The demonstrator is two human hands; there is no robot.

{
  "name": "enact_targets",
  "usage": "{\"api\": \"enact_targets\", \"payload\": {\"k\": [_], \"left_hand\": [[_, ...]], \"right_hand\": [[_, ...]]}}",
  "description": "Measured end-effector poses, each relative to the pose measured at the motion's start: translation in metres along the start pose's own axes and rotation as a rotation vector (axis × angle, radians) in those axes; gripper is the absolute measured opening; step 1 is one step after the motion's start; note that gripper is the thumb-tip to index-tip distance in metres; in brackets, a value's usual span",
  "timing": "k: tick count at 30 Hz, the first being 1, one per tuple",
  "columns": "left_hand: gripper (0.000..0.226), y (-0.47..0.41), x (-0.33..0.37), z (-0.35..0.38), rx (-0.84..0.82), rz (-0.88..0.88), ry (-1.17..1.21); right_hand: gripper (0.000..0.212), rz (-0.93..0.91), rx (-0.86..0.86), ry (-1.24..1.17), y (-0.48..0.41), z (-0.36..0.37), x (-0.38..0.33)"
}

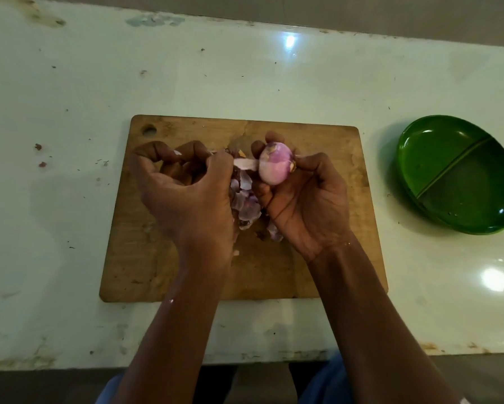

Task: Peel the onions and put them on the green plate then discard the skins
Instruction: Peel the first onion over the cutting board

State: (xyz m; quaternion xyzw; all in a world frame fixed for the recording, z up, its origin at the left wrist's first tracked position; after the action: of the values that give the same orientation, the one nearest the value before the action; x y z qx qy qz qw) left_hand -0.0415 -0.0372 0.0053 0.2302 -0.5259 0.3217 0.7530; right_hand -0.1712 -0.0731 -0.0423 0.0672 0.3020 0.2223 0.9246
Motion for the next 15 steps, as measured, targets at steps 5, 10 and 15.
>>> {"api": "enact_targets", "payload": {"k": [5, 10, 15], "left_hand": [[0.037, 0.002, 0.0, 0.001, 0.018, 0.027, -0.006], [0.035, -0.019, 0.007, -0.021, 0.134, 0.121, -0.077], [0.018, -0.018, 0.008, -0.008, -0.047, 0.208, -0.273]], "right_hand": [[0.032, -0.003, -0.017, 0.037, -0.001, 0.001, 0.0], [0.034, -0.012, 0.028, -0.042, 0.004, -0.003, -0.009], [0.027, -0.01, 0.062, 0.032, 0.003, -0.001, -0.008]]}}
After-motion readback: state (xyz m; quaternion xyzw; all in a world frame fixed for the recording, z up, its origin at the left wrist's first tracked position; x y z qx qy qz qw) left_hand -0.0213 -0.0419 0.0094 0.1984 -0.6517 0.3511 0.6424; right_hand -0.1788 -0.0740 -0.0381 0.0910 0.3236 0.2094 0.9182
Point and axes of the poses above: each hand's wrist, its own y-axis away from the middle knuckle, its own z-axis out of the palm, x = y × z, the point moved 7 cm from there along -y, towards the middle knuckle, and after that the axes turned 11 degrees about y, right-handed, at the moved point
